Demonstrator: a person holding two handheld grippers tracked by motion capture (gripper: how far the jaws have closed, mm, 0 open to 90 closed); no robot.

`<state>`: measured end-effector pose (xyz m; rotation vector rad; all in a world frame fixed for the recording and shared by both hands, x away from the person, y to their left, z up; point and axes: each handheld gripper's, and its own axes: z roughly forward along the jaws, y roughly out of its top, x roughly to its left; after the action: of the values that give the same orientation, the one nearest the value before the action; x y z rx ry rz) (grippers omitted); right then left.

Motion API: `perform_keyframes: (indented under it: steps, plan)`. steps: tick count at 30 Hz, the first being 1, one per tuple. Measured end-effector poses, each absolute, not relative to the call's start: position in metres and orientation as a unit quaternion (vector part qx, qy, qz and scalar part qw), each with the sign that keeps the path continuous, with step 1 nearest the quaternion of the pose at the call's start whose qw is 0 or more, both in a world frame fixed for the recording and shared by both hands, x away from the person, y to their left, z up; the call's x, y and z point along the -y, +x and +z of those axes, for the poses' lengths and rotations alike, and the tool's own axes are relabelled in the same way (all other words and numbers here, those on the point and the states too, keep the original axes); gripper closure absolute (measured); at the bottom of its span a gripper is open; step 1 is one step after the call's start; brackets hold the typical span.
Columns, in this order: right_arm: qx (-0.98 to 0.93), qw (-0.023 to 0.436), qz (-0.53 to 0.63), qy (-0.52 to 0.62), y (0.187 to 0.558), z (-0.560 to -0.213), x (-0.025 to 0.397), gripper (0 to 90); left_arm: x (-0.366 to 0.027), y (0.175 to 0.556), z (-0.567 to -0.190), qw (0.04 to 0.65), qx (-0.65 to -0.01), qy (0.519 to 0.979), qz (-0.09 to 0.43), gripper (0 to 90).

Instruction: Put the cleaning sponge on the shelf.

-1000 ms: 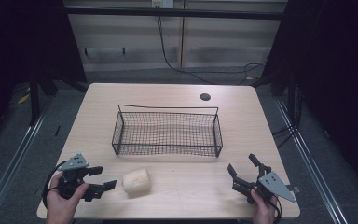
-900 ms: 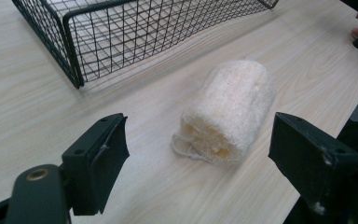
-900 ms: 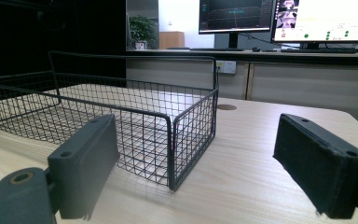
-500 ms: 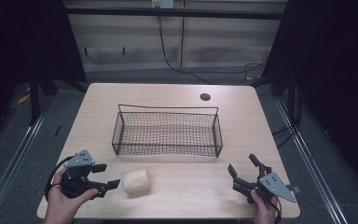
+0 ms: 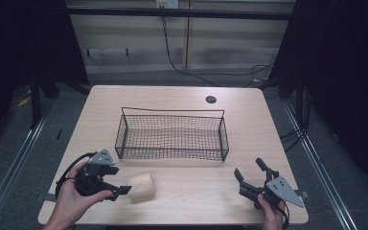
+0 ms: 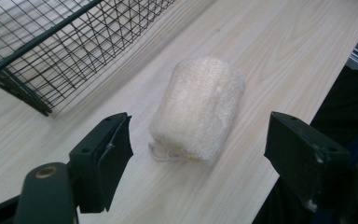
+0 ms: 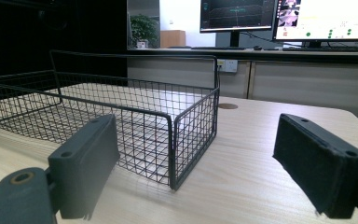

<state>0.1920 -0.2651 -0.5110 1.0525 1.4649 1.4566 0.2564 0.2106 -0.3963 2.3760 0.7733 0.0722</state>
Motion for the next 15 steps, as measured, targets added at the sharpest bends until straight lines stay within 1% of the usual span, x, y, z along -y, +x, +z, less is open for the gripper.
perform_keyframes:
  steps: [2, 5, 11, 15]
  plan:
    - [-0.579, 0.400, 0.576, 0.416, 0.192, -0.511, 0.265, 13.4, -0.208, 0.260, -0.394, 0.316, -0.290, 0.903, 0.021, 20.1]
    - [-0.580, 0.398, 0.575, 0.417, 0.192, -0.511, 0.265, 13.4, -0.204, 0.265, -0.393, 0.300, -0.292, 0.908, 0.016, 17.8]
    - [-0.579, 0.399, 0.575, 0.419, 0.193, -0.511, 0.265, 13.5, -0.193, 0.275, -0.392, 0.265, -0.275, 0.924, 0.007, 17.6]
    - [-0.580, 0.398, 0.575, 0.418, 0.193, -0.511, 0.265, 13.4, -0.187, 0.278, -0.391, 0.261, -0.268, 0.927, -0.001, 17.9]
